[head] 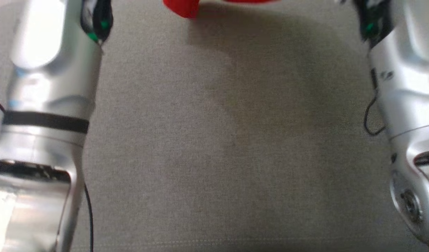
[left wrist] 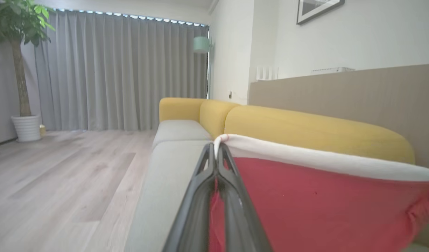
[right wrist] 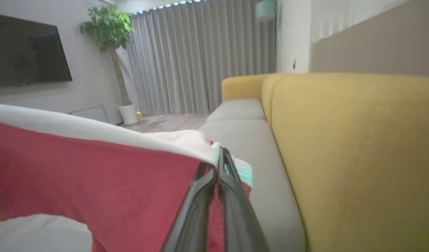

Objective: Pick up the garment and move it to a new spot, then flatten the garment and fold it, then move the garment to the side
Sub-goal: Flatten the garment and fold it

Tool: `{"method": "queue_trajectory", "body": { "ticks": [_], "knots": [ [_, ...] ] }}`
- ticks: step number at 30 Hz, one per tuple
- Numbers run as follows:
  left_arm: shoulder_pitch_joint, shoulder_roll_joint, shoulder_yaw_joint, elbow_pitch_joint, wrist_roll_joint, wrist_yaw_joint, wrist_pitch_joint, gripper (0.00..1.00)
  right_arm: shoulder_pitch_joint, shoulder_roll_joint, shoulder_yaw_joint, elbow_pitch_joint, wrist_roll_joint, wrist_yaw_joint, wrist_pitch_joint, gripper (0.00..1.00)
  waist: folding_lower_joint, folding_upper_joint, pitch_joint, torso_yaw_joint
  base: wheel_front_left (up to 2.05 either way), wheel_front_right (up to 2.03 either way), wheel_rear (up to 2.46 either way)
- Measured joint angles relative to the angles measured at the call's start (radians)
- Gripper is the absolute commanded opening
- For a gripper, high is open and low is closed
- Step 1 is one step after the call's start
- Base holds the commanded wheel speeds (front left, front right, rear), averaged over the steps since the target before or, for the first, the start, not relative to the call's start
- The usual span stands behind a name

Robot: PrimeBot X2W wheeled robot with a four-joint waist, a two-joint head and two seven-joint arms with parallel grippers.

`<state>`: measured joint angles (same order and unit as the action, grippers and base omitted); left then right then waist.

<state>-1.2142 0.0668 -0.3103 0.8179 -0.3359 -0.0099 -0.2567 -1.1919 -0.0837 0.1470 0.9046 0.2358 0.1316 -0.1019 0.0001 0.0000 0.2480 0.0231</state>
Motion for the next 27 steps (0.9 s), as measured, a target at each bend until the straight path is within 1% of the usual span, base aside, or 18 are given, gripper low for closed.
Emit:
{"method": "queue_trajectory", "body": {
  "ticks": [4,7,10,13,17,20,27],
  "knots": [
    [0.084,-0.021,0.02,0.053,0.0,-0.018,0.0,0.0,0.023,0.007,0.032,0.148,-0.007,0.0,-0.043,0.0,0.0,0.0,0.029,0.007,0.0,0.0,0.0],
    [0.17,-0.034,0.03,0.077,0.01,-0.025,0.0,0.0,0.063,0.007,0.057,0.222,-0.007,0.0,-0.073,0.0,0.0001,0.0,0.049,0.01,0.0,0.0,0.0],
    [0.264,-0.04,0.036,0.08,0.013,-0.027,0.0,0.0,0.135,0.01,0.085,0.261,0.006,0.0,-0.103,0.0,0.0,0.0,0.057,0.009,0.0,0.0,0.0],
    [0.371,-0.043,0.05,0.049,0.013,-0.03,0.0,0.0,0.228,0.012,0.108,0.262,0.039,0.0,-0.129,0.0,0.0,0.0,0.054,0.009,0.0,0.0,0.0],
    [0.545,-0.044,0.07,-0.039,0.02,-0.039,0.001,0.0,0.38,0.017,0.129,0.199,0.093,0.0,-0.142,0.0,0.0,0.0,0.028,0.01,0.0,0.0,0.0],
    [0.683,-0.043,0.07,-0.111,0.051,-0.043,0.001,0.0,0.504,0.017,0.13,0.135,0.106,0.0,-0.146,0.0,0.0,0.0,-0.002,0.01,0.0,0.0,0.0],
    [0.999,-0.032,0.072,-0.327,0.107,-0.046,0.001,0.0,0.818,0.011,0.067,-0.088,0.101,0.0,-0.146,0.0,-0.0001,0.0,-0.088,0.006,0.0,0.0,0.0]
  ]
}}
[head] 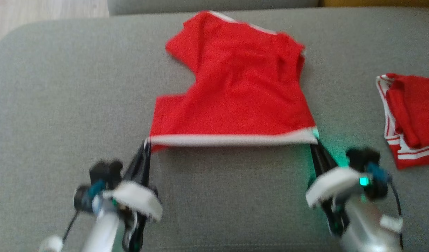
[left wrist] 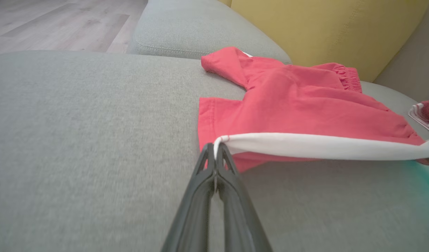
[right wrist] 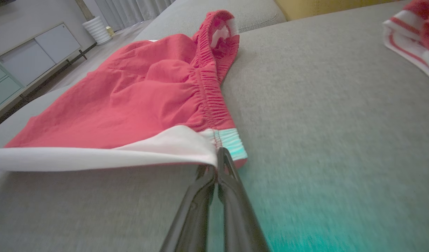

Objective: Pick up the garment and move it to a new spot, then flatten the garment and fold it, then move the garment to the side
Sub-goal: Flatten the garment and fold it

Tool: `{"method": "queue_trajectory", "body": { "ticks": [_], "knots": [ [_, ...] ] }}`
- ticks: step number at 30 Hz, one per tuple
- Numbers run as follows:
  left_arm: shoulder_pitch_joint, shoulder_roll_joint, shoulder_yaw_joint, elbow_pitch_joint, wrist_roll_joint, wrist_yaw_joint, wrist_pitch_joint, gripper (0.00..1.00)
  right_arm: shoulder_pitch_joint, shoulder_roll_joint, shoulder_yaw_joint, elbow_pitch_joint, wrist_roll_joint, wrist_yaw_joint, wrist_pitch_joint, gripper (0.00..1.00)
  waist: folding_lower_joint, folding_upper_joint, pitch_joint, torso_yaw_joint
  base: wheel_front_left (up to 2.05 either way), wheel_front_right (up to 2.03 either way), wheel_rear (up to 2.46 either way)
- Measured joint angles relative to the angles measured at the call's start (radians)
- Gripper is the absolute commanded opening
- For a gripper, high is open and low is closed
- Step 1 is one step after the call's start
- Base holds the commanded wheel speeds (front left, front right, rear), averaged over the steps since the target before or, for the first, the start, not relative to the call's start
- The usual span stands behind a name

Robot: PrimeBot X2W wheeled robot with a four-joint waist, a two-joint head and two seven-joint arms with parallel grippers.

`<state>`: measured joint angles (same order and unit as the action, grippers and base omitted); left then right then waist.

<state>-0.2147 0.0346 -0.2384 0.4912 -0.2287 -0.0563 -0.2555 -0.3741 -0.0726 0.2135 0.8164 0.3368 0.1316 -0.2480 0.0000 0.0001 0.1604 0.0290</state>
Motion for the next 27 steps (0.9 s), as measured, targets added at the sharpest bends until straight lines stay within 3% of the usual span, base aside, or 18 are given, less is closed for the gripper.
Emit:
{"method": "queue_trajectory", "body": {
  "ticks": [8,18,27],
  "knots": [
    [0.242,0.011,0.012,-0.176,0.01,0.017,0.0,0.0,0.313,0.02,-0.087,-0.289,-0.042,0.0,0.09,0.0,0.0,0.0,-0.081,-0.007,0.0,0.0,0.0],
    [0.452,0.031,0.009,-0.401,0.01,0.068,0.076,0.0,0.7,0.041,-0.156,-0.787,-0.064,0.0,0.33,0.0,-0.0001,0.0,-0.15,-0.016,0.0,0.0,0.0],
    [0.479,0.047,0.009,-0.488,0.005,0.083,0.12,0.0,0.768,0.043,-0.166,-0.933,-0.044,0.0,0.408,0.0,-0.0001,0.0,-0.145,-0.02,0.0,0.0,0.0]
  ]
}}
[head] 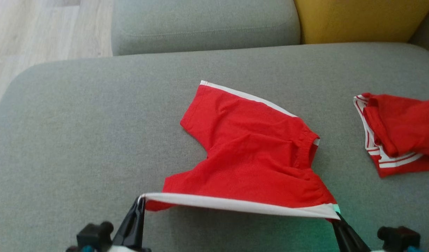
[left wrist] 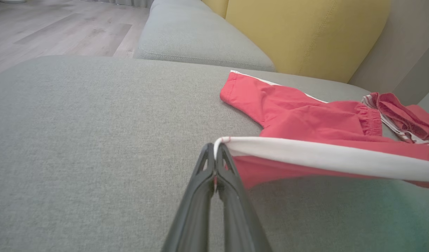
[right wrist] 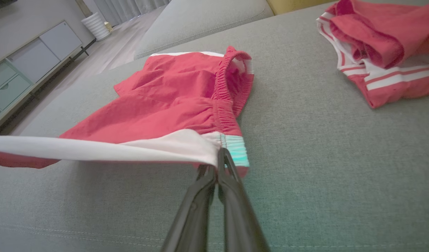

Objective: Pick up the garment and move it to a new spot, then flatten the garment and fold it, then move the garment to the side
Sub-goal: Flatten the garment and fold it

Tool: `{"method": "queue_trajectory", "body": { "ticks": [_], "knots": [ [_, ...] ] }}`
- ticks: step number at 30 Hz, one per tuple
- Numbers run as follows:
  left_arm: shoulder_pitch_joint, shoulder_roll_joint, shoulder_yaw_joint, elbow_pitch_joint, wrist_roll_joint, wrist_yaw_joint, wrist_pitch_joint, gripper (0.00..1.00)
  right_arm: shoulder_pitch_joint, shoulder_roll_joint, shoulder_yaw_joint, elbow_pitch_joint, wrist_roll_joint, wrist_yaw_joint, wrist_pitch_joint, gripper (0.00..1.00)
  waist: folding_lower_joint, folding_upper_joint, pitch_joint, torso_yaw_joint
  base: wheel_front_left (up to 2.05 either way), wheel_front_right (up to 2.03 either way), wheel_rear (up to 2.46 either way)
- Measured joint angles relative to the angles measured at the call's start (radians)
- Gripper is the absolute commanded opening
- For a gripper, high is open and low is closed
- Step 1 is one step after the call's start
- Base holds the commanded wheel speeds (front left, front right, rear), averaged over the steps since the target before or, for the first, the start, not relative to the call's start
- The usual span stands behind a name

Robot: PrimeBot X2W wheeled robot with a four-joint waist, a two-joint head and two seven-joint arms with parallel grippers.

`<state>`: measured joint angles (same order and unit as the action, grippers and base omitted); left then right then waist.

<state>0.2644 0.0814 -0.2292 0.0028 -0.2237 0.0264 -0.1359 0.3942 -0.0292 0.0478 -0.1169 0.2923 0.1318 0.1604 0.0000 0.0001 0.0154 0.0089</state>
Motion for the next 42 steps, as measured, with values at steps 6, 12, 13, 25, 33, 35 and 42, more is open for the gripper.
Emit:
{"method": "queue_trajectory", "body": {
  "ticks": [6,12,13,25,33,35,42],
  "knots": [
    [-0.151,0.009,-0.01,0.03,-0.016,-0.032,0.035,0.0,-0.101,0.0,-0.014,0.025,-0.002,0.0,0.051,0.0,0.0,0.0,0.048,-0.004,0.0,0.0,0.0],
    [-0.435,0.011,-0.015,0.132,-0.018,-0.073,0.069,0.0,-0.34,-0.005,-0.008,0.083,-0.008,0.0,0.113,0.0,0.0,0.0,0.124,-0.013,0.0,0.0,0.0],
    [-0.478,0.01,-0.015,0.158,-0.019,-0.081,0.07,0.0,-0.374,-0.006,-0.004,0.095,-0.016,0.0,0.129,0.0,0.0,0.0,0.139,-0.015,0.0,0.0,0.0],
    [-1.045,-0.023,-0.057,0.681,-0.039,-0.136,0.058,0.0,-0.724,-0.015,-0.011,0.268,0.064,0.0,0.198,0.0,0.0001,-0.0001,0.335,-0.058,0.0,0.0,0.0],
    [-1.196,-0.044,-0.108,0.982,-0.074,-0.15,-0.006,0.0,-0.821,-0.017,0.036,0.403,0.143,0.0,0.171,1.0,0.0002,-0.0001,0.389,-0.111,0.0,0.0,0.0],
    [-1.218,-0.05,-0.117,1.02,-0.092,-0.151,-0.04,0.08,-0.834,-0.017,0.045,0.421,0.16,0.0,0.153,1.0,0.0001,-0.0001,0.394,-0.117,0.0,0.0,0.0],
    [-1.254,-0.054,-0.156,1.086,-0.151,-0.151,-0.103,1.0,-0.831,-0.019,0.082,0.411,0.174,0.0,0.06,1.0,0.0002,-0.0001,0.388,-0.116,0.0,0.0,0.0]
  ]
}}
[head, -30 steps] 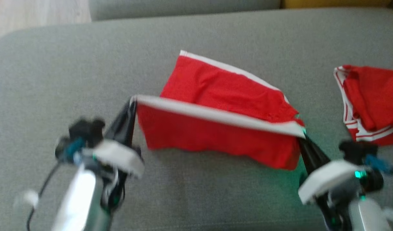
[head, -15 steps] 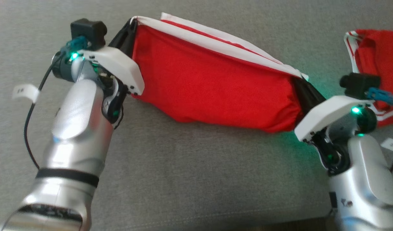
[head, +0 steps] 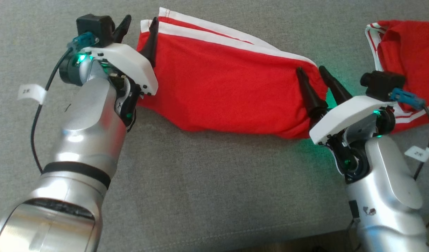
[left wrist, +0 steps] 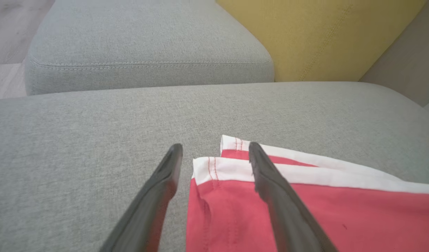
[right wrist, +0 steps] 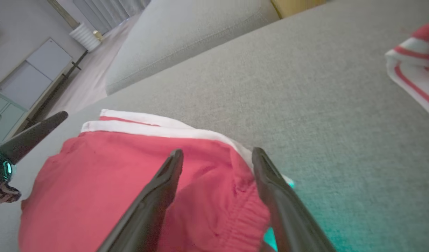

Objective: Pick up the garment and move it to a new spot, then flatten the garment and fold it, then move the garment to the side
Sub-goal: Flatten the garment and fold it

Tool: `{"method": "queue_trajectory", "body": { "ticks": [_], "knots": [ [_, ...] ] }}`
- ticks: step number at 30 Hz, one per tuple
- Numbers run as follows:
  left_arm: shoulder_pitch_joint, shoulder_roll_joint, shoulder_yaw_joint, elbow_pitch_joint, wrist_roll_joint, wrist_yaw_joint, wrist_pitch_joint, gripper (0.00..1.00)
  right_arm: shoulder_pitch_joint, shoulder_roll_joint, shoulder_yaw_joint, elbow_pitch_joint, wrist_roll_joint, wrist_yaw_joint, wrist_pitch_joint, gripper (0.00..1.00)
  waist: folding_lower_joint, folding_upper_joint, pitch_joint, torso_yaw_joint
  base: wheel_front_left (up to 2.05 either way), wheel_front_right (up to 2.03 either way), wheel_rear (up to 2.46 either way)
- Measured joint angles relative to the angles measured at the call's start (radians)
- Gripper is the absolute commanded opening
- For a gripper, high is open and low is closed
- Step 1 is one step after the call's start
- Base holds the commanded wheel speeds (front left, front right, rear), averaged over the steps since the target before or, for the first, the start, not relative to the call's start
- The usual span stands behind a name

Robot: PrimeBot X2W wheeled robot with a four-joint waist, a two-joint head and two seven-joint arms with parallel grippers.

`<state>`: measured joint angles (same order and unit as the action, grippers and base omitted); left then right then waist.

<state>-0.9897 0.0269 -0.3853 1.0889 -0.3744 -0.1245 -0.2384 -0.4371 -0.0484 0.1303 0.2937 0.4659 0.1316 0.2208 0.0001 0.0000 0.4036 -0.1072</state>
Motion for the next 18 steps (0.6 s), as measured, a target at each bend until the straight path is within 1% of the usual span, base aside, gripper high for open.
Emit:
{"method": "queue_trajectory", "body": {
  "ticks": [2,5,9,12,18],
  "knots": [
    [0.0,0.0,-0.003,-0.001,-0.006,0.0,-0.004,1.0,0.005,0.0,0.0,-0.014,-0.005,0.0,-0.017,1.0,0.0,0.0,-0.004,0.002,0.0,0.0,0.0],
    [0.006,0.002,0.003,-0.032,-0.006,0.007,-0.01,1.0,0.045,0.0,0.0,-0.075,-0.029,0.0,-0.062,1.0,0.0,0.0,-0.018,0.007,0.0,0.0,0.0],
    [0.074,0.023,0.045,-0.233,0.035,0.071,-0.013,1.0,0.134,0.0,-0.013,-0.171,-0.114,0.0,-0.119,1.0,0.0,0.0,-0.041,0.016,0.0,0.0,0.0],
    [0.183,0.048,0.083,-0.385,0.068,0.114,-0.017,1.0,0.184,0.0,-0.042,-0.245,-0.182,0.0,-0.158,1.0,-0.0001,0.0,-0.063,0.024,0.0,0.0,0.0],
    [0.41,0.077,0.136,-0.626,0.123,0.17,-0.017,1.0,0.239,0.0,-0.099,-0.351,-0.293,0.0,-0.205,1.0,-0.0001,0.0,-0.108,0.047,0.0,0.0,0.0]
  ]
}}
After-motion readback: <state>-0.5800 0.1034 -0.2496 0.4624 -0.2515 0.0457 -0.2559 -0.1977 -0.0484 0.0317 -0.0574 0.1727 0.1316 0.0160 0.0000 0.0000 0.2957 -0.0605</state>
